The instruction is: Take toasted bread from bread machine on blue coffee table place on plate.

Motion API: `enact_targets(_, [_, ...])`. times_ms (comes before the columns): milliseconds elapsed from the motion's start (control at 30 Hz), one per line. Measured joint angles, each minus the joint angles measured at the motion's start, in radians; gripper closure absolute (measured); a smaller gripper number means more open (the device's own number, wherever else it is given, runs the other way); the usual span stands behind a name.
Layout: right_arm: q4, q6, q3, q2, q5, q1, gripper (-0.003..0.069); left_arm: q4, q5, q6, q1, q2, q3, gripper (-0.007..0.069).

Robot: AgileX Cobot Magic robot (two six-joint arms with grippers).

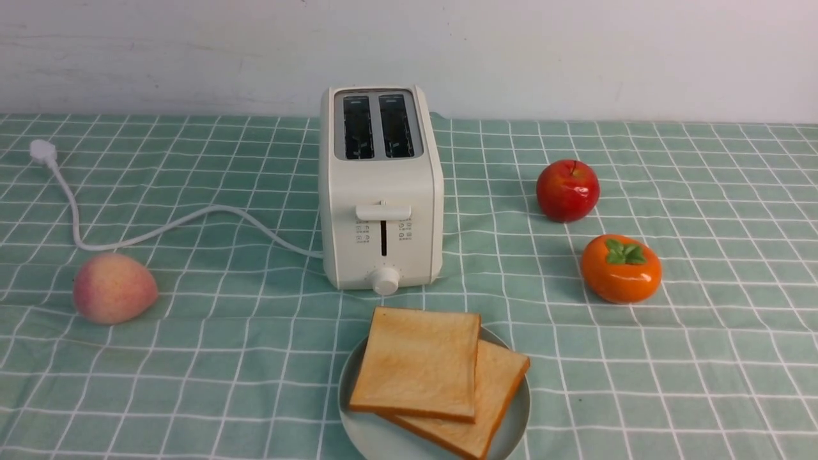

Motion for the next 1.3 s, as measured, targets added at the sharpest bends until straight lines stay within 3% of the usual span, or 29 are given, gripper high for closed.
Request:
enact_targets(233, [0.0, 0.0, 0.26, -0.002, -0.214, -0.067, 0.0597, 0.0, 0.0, 0.0, 0.0, 0.0, 0.0, 0.0635])
enact_targets(433, [0.0, 0.0, 0.278, -0.002, -0.064, -0.067, 0.0588, 0.0, -0.001, 0.0, 0.001, 0.0, 0.0, 0.0628])
enact_targets(1300, [-0.004, 0.0, 0.276, -0.002, -0.053, -0.067, 0.0557, 0.0, -0.001, 0.0, 0.001, 0.0, 0.0, 0.0608])
